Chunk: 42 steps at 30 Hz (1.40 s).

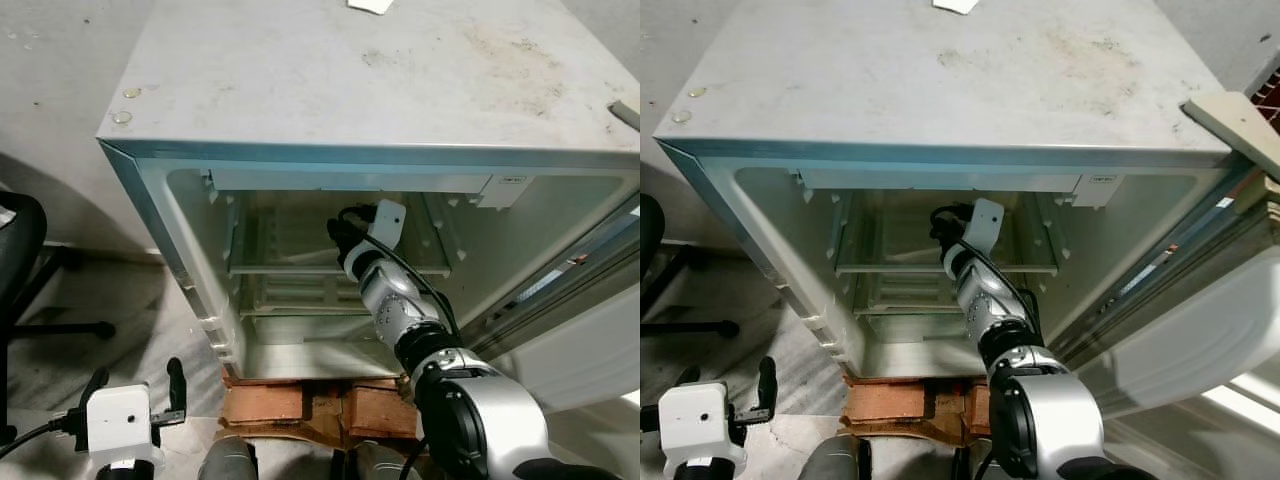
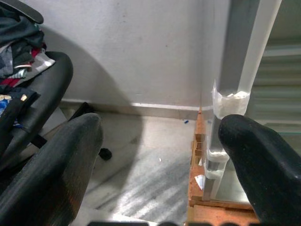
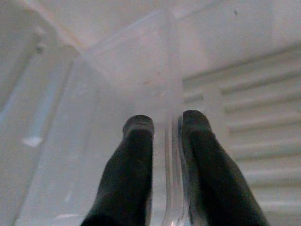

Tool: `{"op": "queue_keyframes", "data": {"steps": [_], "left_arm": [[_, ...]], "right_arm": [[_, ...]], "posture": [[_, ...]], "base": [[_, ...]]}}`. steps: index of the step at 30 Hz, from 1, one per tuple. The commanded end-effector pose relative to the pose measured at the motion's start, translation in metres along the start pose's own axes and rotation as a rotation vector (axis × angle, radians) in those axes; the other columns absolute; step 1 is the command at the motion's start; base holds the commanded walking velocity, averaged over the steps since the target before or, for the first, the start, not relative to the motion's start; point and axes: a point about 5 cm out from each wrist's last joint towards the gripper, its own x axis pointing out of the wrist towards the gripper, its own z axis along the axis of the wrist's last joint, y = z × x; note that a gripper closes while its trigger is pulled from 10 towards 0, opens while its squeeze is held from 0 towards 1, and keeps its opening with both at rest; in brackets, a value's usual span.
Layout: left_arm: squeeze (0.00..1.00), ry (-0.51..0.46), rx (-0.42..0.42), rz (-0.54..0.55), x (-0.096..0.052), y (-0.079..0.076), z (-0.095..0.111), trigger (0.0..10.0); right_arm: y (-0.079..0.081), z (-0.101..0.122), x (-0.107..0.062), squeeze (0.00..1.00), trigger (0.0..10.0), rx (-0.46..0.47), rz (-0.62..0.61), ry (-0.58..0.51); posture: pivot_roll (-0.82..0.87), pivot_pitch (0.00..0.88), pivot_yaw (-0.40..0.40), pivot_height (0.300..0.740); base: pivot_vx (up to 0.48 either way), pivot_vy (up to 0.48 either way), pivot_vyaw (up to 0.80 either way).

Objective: Restocking fridge

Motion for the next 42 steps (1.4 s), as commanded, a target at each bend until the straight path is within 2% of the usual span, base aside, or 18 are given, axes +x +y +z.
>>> {"op": "queue_keyframes", "data": {"steps": [1, 4, 5, 7, 13, 20, 24, 27, 28, 35, 37, 38, 42], "left_arm": [[0.00, 0.017, 0.001, 0.011, -0.002, 0.000, -0.001, 10.0], [0.00, 0.016, 0.001, 0.010, 0.000, 0.000, -0.001, 10.0], [0.00, 0.016, 0.001, 0.010, 0.000, 0.000, -0.001, 10.0], [0.00, 0.016, 0.001, 0.009, 0.001, 0.000, -0.001, 10.0], [0.00, 0.013, 0.003, 0.012, 0.002, 0.000, 0.000, 10.0], [0.00, 0.013, 0.001, 0.014, 0.003, 0.000, -0.001, 10.0], [0.00, 0.008, 0.000, 0.014, 0.006, 0.001, 0.000, 10.0], [0.00, 0.005, 0.000, 0.014, 0.007, 0.000, 0.000, 10.0], [0.00, 0.003, -0.001, 0.015, 0.008, 0.000, 0.000, 10.0], [0.00, 0.003, -0.005, 0.015, 0.009, -0.001, -0.001, 10.0], [0.00, 0.001, -0.008, 0.012, 0.011, -0.002, -0.001, 10.0], [0.00, 0.001, -0.008, 0.012, 0.011, -0.002, -0.001, 10.0], [0.00, 0.001, -0.012, 0.008, 0.013, -0.004, -0.002, 10.0]], "right_arm": [[0.051, -0.026, 0.002, 1.00, 10.0, 0.094, 0.088, 0.085], [0.054, -0.025, 0.003, 1.00, 10.0, 0.189, 0.079, 0.089], [0.054, -0.025, 0.003, 1.00, 10.0, 0.189, 0.079, 0.089], [0.061, -0.025, 0.004, 1.00, 10.0, 0.271, 0.105, 0.094], [0.065, -0.027, 0.003, 1.00, 10.0, 0.258, 0.134, 0.099], [0.075, -0.018, 0.005, 1.00, 10.0, 0.425, 0.254, 0.101], [0.076, -0.023, 0.003, 1.00, 10.0, 0.404, 0.292, 0.125], [0.069, -0.024, 0.002, 1.00, 10.0, 0.339, 0.285, 0.113], [0.063, -0.021, 0.003, 1.00, 10.0, 0.314, 0.267, 0.095], [0.050, 0.000, 0.006, 1.00, 10.0, 0.244, 0.278, 0.019], [0.038, 0.013, 0.006, 1.00, 10.0, 0.178, 0.274, -0.020], [0.038, 0.013, 0.006, 1.00, 10.0, 0.178, 0.274, -0.020], [0.014, 0.024, 0.005, 1.00, 10.0, 0.124, 0.214, -0.058]], "posture": [[0.26, 0.217, -0.086, 0.740], [0.26, 0.215, -0.083, 0.740], [0.26, 0.215, -0.083, 0.740], [0.26, 0.215, -0.083, 0.740], [0.26, 0.211, -0.082, 0.740], [0.26, 0.203, -0.083, 0.740], [0.26, 0.200, -0.083, 0.740], [0.25, 0.196, -0.085, 0.740], [0.25, 0.196, -0.085, 0.740], [0.24, 0.187, -0.085, 0.740], [0.24, 0.187, -0.085, 0.740], [0.24, 0.187, -0.085, 0.740], [0.23, 0.175, -0.087, 0.740]], "base": [[0.000, 0.000, 0.00], [0.000, 0.000, 0.00], [0.000, 0.000, 0.00], [0.000, 0.000, 0.00], [0.000, 0.000, 0.00], [0.000, 0.000, 0.00], [0.000, 0.000, 0.00], [0.000, 0.000, 0.00], [0.000, 0.000, 0.00], [0.000, 0.000, 0.00], [0.000, 0.000, 0.00], [0.000, 0.000, 0.00], [0.000, 0.000, 0.00]]}}
